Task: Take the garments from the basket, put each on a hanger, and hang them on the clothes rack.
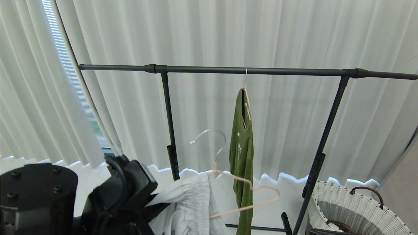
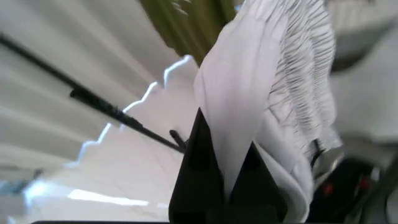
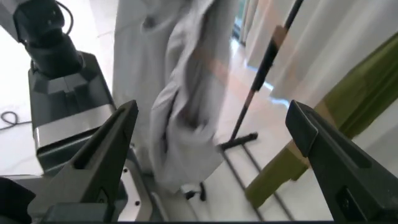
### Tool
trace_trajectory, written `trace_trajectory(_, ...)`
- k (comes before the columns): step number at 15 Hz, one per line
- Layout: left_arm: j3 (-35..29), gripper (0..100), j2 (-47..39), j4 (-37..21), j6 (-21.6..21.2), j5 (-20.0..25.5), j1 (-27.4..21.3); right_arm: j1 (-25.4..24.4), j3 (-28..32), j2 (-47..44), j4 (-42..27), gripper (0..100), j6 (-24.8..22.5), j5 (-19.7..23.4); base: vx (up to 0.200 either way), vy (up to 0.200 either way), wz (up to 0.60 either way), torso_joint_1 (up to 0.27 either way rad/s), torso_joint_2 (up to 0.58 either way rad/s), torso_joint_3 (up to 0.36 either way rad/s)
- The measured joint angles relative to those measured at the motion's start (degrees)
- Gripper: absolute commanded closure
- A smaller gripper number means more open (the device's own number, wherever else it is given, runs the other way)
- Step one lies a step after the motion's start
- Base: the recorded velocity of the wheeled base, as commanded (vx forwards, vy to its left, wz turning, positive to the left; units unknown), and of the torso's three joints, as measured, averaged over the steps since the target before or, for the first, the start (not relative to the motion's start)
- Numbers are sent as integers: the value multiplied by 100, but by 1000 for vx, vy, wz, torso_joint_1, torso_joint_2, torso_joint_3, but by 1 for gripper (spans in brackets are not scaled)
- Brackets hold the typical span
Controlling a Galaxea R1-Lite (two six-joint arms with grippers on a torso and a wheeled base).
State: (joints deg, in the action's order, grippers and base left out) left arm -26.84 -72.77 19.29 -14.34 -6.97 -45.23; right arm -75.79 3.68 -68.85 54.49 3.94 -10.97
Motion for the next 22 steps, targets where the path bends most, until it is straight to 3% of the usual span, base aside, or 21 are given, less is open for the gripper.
trace_trajectory(3, -684, 100, 33, 9, 532, -24, 111, 423, 296, -488, -22, 0, 499, -6, 0, 0, 0, 0, 0, 0)
trace_trajectory(10, -1104, 100, 68, 419, 508, 13, 96, 1406, 1779, -2172, -27, 0, 1787, -30, 0, 0, 0, 0, 0, 0)
trace_trajectory(15, -1158, 100, 55, 479, 180, 167, 2, 1805, 2146, -2809, -9, 0, 1812, -71, 0, 0, 0, 0, 0, 0)
trace_trajectory(22, -1115, 100, 11, 714, 167, 167, 33, 1830, 1599, -3001, 11, 0, 1768, -745, 0, 0, 0, 0, 0, 0)
